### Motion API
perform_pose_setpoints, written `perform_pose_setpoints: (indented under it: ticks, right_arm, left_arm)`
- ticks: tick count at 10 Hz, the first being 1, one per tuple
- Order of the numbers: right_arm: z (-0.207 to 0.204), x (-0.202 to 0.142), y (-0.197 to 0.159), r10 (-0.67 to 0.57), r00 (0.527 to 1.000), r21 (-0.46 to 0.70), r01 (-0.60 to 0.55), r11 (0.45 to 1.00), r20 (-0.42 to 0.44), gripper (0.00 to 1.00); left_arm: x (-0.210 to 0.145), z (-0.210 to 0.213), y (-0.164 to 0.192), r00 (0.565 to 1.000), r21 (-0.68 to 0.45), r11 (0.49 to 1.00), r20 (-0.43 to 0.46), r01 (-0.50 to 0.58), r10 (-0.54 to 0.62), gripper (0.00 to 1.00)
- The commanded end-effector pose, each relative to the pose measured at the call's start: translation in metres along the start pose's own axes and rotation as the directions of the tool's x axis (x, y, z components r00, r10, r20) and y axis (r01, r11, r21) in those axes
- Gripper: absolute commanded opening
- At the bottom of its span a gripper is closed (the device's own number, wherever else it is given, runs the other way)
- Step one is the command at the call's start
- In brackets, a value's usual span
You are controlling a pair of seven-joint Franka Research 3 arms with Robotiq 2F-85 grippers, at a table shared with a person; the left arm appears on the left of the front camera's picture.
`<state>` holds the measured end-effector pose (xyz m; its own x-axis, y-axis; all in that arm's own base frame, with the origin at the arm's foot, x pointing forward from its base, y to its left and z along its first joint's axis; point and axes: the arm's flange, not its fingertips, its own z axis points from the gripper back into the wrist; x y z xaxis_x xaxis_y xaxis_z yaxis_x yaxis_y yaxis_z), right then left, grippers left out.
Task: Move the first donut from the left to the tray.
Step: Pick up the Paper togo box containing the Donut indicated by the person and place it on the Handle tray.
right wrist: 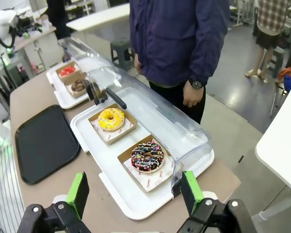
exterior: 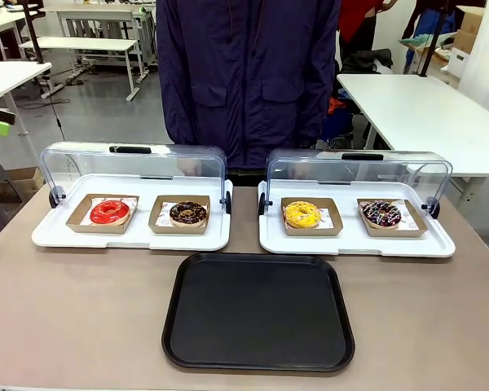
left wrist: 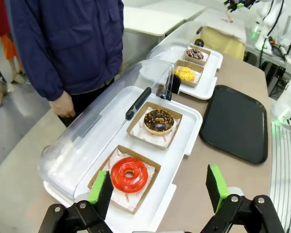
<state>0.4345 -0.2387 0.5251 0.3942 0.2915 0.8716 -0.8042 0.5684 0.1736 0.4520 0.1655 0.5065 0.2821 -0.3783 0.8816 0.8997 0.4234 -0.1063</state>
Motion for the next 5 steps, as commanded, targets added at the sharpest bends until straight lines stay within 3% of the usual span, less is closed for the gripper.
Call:
perform_pose_setpoints:
  ticks: [1,5]
  right_arm:
    - [0.0022,-0.0016,0.0040,0.007,1.000,0.008,-0.007,1.000,0.001,1.00]
    - [0.0022,-0.0016,0.0040,0.007,1.000,0.008,-0.007,1.000,0.001,1.00]
  left_arm:
    - [-0.0008,0.0004,-0.0025,1.000,-0.027,1.000,0.000,0.008,-0.008,1.00]
    - [-0.0008,0.0004,-0.0025,1.000,-0.027,1.000,0.000,0.008,-0.008,1.00]
